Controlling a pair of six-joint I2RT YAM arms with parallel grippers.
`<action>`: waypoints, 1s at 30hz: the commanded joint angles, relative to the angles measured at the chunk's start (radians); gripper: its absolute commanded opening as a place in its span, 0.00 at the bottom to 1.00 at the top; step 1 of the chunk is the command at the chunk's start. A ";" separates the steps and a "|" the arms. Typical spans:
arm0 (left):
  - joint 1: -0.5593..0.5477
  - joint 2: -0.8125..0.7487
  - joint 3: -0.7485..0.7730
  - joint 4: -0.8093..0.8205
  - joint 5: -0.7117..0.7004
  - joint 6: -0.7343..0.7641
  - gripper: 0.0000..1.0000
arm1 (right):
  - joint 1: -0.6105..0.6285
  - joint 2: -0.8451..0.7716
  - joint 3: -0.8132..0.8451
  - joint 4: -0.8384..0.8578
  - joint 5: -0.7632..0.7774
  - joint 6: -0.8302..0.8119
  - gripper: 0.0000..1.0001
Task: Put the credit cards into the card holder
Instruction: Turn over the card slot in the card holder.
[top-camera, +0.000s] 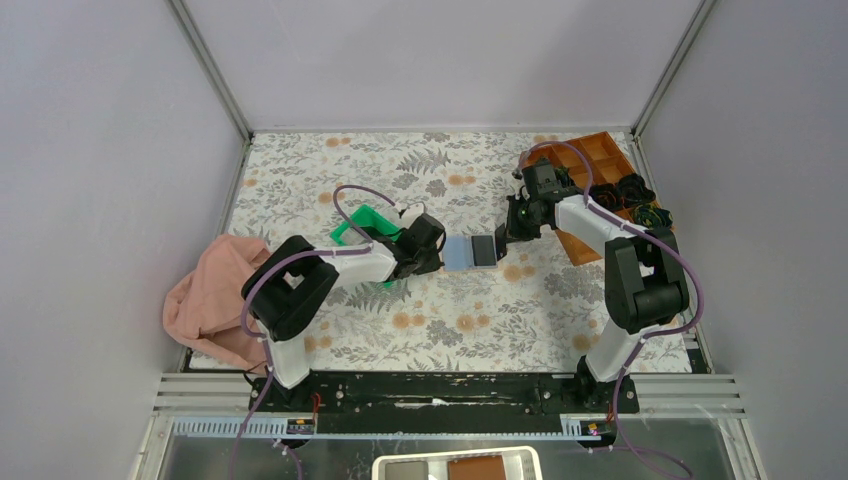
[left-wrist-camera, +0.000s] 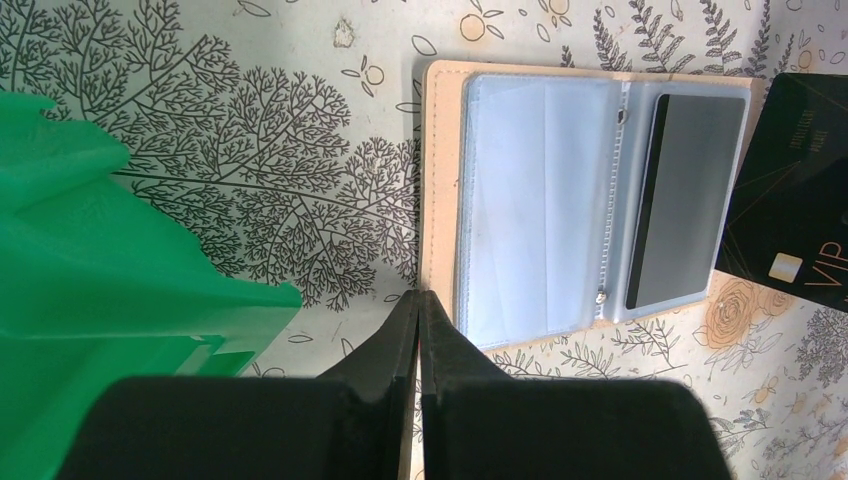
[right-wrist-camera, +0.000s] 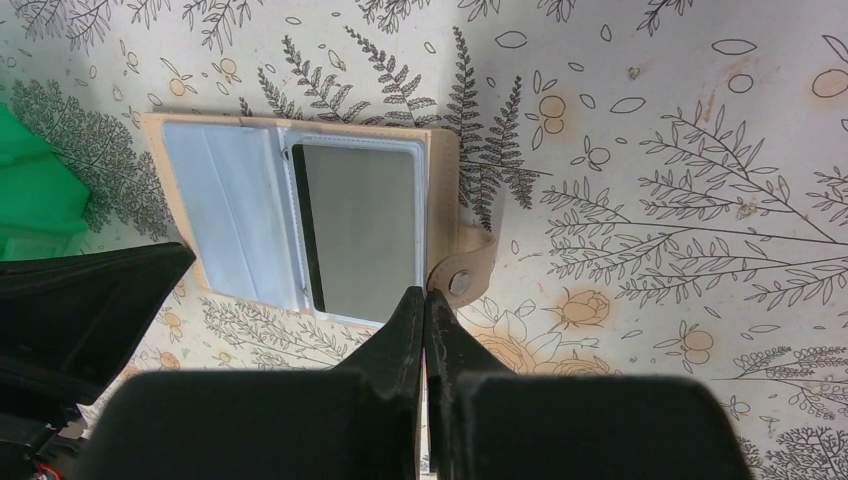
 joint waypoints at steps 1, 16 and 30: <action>0.009 0.103 -0.049 -0.161 -0.032 0.021 0.03 | -0.003 -0.022 -0.002 0.013 -0.035 0.002 0.00; 0.010 0.110 -0.046 -0.161 -0.027 0.020 0.03 | -0.002 -0.064 0.056 0.000 -0.066 0.035 0.00; 0.010 0.116 -0.044 -0.159 -0.023 0.017 0.03 | 0.025 -0.071 0.091 -0.009 -0.074 0.047 0.00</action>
